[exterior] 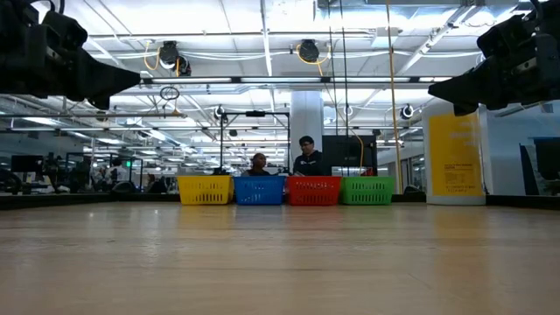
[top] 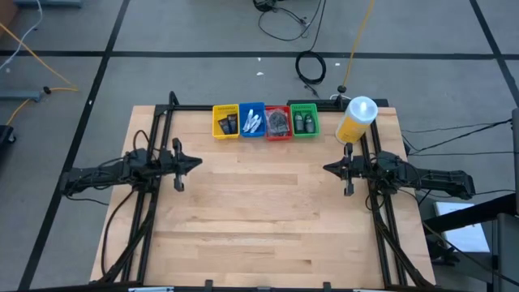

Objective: Pick & Place Travel size toiletries
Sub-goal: Return to Home Position

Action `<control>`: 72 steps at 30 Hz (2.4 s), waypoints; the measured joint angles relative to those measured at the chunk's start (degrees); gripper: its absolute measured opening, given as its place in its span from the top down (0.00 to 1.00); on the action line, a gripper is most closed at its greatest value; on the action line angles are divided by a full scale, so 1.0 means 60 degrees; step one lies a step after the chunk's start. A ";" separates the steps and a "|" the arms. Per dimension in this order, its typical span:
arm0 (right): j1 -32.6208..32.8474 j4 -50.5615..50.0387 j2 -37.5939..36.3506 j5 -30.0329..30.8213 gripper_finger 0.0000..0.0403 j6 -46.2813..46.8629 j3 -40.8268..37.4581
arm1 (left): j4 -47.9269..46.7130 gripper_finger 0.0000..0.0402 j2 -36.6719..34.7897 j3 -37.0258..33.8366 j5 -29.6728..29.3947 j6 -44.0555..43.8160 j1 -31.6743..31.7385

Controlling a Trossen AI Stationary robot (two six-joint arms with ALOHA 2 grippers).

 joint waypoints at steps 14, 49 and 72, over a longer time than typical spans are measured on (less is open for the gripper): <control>0.0000 0.0033 -0.0004 -0.0004 0.98 0.0153 0.0000 | 0.0031 0.94 0.0004 0.0003 -0.0004 -0.0015 0.0000; 0.0580 0.0247 -0.0499 -0.0015 0.98 0.1005 0.0000 | 0.0051 0.97 0.0007 0.0015 -0.0086 -0.0018 0.0004; 0.0580 0.0280 -0.0499 -0.0006 0.98 0.1005 0.0000 | 0.0049 0.96 0.0007 0.0015 -0.0085 -0.0014 0.0004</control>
